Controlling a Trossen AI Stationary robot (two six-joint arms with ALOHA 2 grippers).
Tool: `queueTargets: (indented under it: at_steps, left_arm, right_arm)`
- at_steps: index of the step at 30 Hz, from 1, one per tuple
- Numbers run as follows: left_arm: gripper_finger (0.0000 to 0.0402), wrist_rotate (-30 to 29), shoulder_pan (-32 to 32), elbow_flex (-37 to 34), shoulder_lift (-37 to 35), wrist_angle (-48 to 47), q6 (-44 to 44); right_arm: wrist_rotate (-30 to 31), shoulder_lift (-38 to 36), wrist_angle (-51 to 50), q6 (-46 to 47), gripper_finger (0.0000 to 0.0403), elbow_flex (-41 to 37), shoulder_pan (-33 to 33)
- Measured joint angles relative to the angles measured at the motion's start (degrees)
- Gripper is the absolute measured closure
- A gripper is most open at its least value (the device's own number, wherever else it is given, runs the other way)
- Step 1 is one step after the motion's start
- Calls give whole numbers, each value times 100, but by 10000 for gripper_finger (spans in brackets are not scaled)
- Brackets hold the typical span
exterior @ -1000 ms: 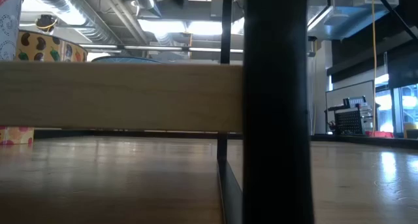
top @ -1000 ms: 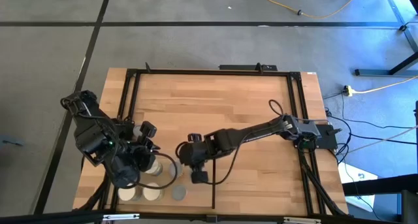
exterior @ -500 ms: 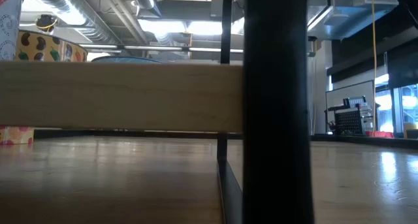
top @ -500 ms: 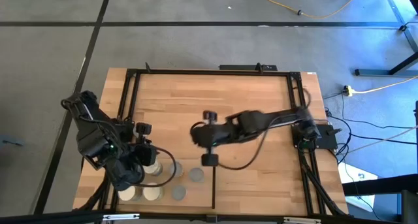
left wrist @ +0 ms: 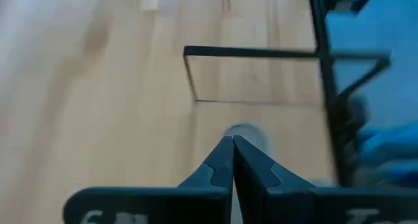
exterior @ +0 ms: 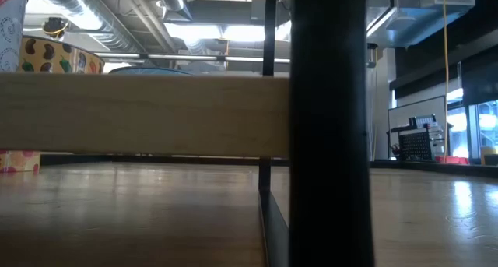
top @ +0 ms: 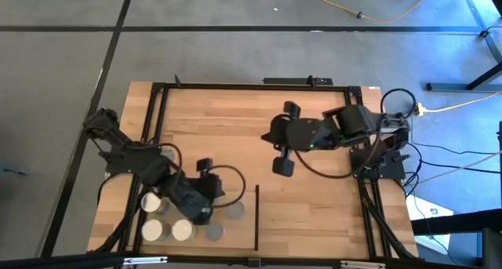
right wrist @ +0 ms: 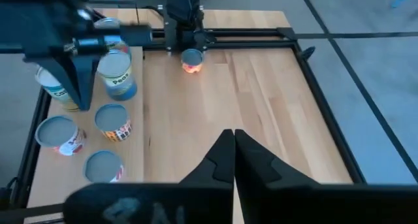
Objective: Pick and place cans onto a shelf
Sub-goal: Put the canned tuna on the shelf
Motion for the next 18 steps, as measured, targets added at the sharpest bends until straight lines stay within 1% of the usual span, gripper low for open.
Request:
queueTargets:
  at_steps: [4,10,15,18]
  left_arm:
    - [401,370,203,-409,0,766,-972]
    - [401,511,131,-1109,3,1978,-1557]
    - [401,472,-44,-1530,11,2298,-2060]
    - [401,463,-71,-1583,155,2328,-2303]
  right_arm:
    - [105,-106,-169,45,398,0,0]
    - [185,-113,-586,353,398,-2,0]
    - [181,-113,-732,512,398,-4,0]
    - [181,-113,-730,497,398,-4,0]
